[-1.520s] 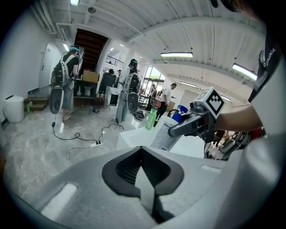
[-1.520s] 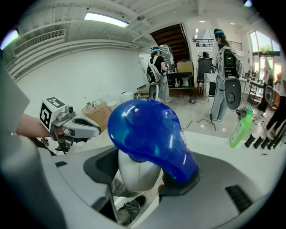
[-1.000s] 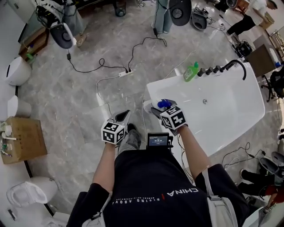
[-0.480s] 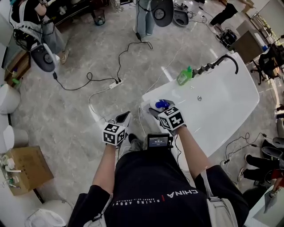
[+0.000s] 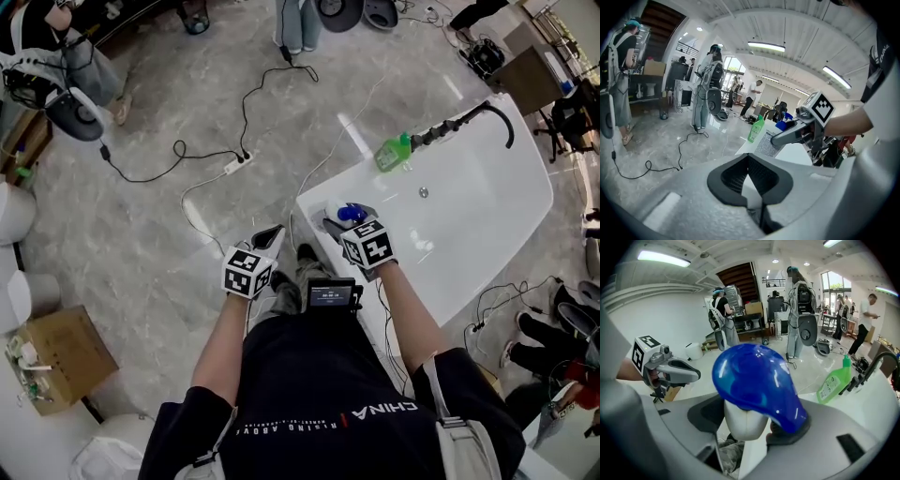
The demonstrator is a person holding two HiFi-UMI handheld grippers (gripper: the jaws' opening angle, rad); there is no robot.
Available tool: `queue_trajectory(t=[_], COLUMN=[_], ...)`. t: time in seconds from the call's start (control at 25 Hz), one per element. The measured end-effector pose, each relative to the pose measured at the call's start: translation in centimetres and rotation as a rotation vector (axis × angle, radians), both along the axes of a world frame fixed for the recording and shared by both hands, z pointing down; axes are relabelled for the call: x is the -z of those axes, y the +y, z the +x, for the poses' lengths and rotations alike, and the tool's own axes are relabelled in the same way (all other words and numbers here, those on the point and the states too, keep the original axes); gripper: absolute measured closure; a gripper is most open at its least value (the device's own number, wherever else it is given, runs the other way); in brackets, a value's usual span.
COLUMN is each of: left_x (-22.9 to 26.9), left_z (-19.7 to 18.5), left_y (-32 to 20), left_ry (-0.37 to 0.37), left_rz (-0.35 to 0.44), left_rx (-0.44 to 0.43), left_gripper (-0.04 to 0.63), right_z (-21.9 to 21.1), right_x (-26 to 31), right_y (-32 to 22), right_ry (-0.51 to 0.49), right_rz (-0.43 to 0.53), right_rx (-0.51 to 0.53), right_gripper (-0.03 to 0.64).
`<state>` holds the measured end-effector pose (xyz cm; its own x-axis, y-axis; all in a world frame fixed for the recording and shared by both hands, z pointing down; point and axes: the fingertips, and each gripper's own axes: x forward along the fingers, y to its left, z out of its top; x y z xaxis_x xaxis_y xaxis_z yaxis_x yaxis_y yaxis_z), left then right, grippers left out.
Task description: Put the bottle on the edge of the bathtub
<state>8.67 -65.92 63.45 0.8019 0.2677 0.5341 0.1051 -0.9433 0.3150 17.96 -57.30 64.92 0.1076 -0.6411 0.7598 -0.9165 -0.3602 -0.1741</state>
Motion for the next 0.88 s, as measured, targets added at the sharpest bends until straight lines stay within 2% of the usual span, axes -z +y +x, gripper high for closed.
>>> queue_trajectory(t=[0.48,0.88], left_x=[-3.0,-4.7], left_z=[5.6,7.9], left_y=[-1.3,-3.3], left_ry=[-0.087,-0.122], left_rz=[-0.019,-0.040], left_rx=[0.024,0.047], left_gripper=[0.586,0.586], right_z=[7.9,9.0], right_x=[-6.6,-11.1], right_y=[-2.8,-4.5], right_ry=[0.012,0.060], right_rz=[-0.092,-0.195], right_rx=[-0.091,-0.052], right_gripper=[0.344,0.344])
